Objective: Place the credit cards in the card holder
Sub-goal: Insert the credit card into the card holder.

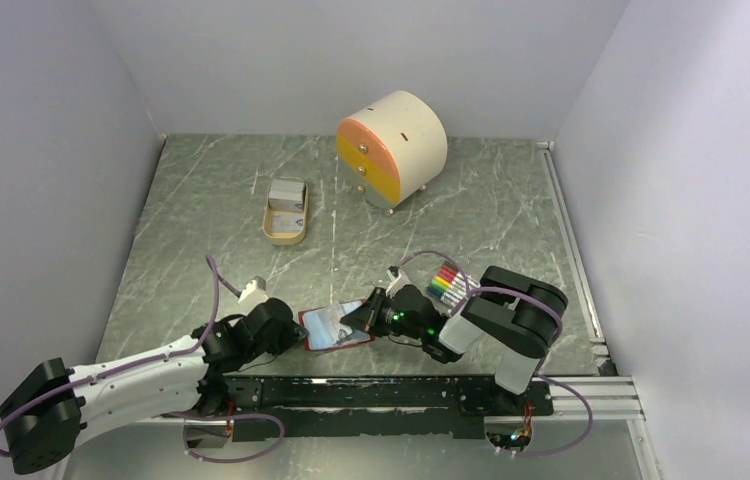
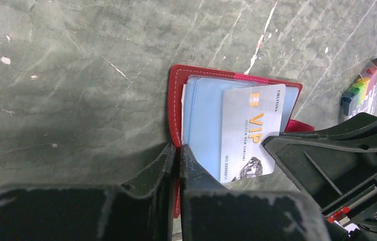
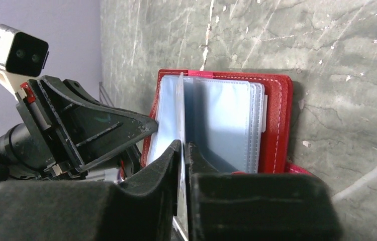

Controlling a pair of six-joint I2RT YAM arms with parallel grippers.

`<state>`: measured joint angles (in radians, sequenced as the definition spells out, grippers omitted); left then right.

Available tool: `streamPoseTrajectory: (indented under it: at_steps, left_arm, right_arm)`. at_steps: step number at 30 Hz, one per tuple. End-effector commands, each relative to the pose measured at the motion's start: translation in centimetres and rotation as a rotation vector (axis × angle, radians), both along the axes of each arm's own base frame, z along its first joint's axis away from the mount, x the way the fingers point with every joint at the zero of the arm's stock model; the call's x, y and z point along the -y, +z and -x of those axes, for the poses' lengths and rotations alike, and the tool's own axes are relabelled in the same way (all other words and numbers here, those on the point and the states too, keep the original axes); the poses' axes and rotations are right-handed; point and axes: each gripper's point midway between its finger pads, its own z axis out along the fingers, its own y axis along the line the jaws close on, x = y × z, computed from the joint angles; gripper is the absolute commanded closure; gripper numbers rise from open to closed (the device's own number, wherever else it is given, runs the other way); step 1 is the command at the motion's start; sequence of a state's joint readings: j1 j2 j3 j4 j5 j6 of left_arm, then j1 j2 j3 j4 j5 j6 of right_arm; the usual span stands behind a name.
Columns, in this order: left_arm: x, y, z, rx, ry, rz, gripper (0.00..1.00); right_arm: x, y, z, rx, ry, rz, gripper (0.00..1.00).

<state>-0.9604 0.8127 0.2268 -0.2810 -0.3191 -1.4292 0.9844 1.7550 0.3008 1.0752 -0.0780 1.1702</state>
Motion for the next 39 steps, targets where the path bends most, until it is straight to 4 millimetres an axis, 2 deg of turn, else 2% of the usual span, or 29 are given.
streamPoseTrajectory:
  at_steps: [1,5,7,11,14,19,29,39]
  left_arm:
    - [0.5,-0.1,0.4,-0.003,-0.022,0.026,0.91]
    - [0.5,0.0,0.4,-0.001,-0.024,0.026,0.91]
    - [0.5,0.1,0.4,-0.005,-0.025,0.023,0.91]
    - [0.4,-0.1,0.5,-0.004,-0.024,0.023,0.91]
    - [0.4,0.0,0.3,0.005,-0.021,0.029,0.91]
    - [0.3,-0.2,0.4,-0.001,-0.023,0.021,0.91]
    - [0.4,0.0,0.3,0.008,-0.026,0.026,0.91]
    - [0.4,-0.1,0.3,0.01,-0.028,0.025,0.91]
  right_arm:
    - [0.4,-0.8,0.3,-0.023,-0.023,0.048,0.82]
    - [-0.5,-0.7,1.3,-0.036,0.04,0.04,0.62]
    - [-0.4,-1.5,1.5,-0.041,0.051,0.113,0.6]
    - [-0.2,-1.4,1.1,-0.002,0.056,0.2,0.58]
    - [0.3,-2.4,1.1,-0.006,0.081,0.33,0.56]
    - [1.2,-2.7,0.9,0.022,0.088,0.428,0.54]
    - [1.1,-1.8,0.6,0.075,0.119,0.492,0.48]
    - [0.0,-0.5,1.7,0.074,0.166,0.44,0.48]
